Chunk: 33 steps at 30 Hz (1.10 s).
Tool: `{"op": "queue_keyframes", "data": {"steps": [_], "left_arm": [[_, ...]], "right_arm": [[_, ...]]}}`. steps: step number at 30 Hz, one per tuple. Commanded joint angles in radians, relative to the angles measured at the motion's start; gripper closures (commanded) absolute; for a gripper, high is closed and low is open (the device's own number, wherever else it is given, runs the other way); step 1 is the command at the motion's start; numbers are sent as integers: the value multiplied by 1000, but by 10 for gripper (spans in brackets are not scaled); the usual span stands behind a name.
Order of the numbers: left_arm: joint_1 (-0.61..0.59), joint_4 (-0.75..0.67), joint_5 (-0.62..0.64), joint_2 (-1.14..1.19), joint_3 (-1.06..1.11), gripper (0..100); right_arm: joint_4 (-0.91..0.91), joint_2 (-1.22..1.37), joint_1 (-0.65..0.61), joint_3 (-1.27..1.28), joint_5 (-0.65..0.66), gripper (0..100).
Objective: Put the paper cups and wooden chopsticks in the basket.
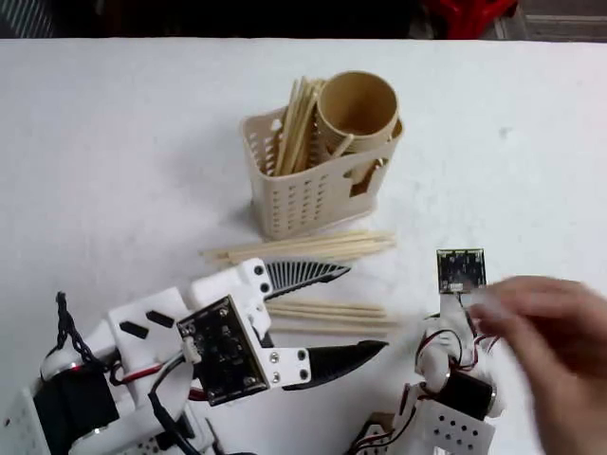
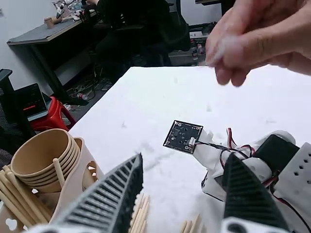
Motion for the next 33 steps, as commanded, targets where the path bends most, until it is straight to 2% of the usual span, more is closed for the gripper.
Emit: {"op": "queue_keyframes", "data": {"steps": [1,8,15,23,29,33], "left_arm": [[10,5,-6,-5,-35,738],[10,6,-20,-5,-34,739],[10,32,-49,-10,-23,740],[8,55,-49,-10,-23,740],[-84,48,-48,-5,-17,740],[-165,21,-54,-4,84,740]], "right_arm": [[8,1,4,9,-9,981],[7,-1,-13,9,-9,981],[7,-1,-179,9,-9,981],[7,-1,-188,9,-9,981],[7,-1,-188,9,-9,981],[7,-1,-188,9,-9,981]]}}
